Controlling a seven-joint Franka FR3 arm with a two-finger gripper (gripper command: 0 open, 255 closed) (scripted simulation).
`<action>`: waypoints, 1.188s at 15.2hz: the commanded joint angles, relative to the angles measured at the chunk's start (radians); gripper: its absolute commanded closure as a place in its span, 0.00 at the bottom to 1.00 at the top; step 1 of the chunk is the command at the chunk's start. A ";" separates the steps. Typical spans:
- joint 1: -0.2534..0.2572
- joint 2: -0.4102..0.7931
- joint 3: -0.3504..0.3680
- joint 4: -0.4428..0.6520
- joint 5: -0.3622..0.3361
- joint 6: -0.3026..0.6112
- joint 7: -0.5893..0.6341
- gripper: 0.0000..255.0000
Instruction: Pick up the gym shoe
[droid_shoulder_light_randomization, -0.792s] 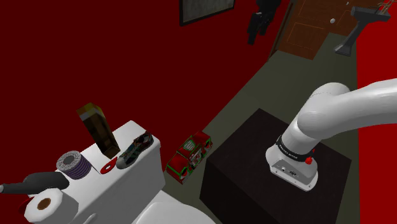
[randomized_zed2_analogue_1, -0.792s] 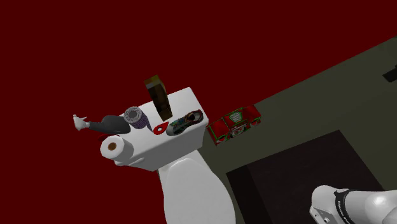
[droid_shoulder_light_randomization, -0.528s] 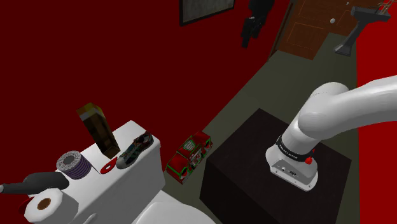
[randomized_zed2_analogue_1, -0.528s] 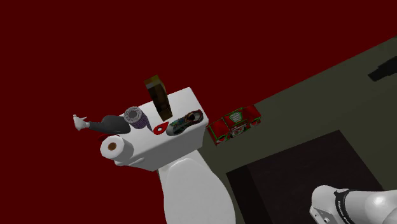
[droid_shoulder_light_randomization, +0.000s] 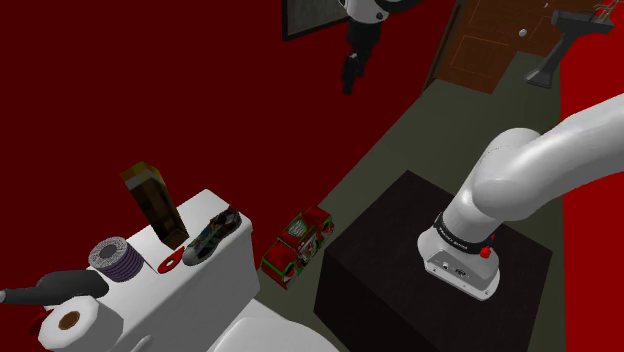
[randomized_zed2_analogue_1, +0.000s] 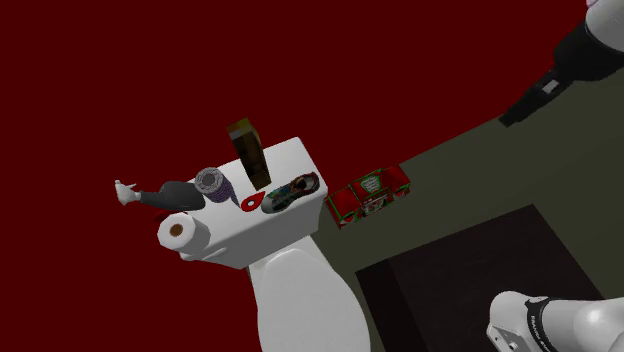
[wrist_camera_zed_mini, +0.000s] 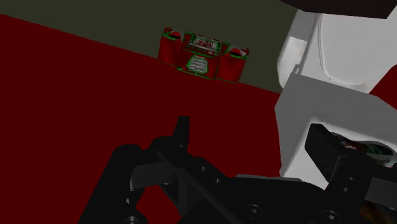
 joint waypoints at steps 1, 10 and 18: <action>0.020 0.055 0.007 0.004 0.004 0.055 -0.024 0.00; 0.099 0.322 0.050 0.069 0.014 0.268 -0.128 0.00; 0.158 0.562 0.103 0.173 -0.001 0.410 -0.208 0.00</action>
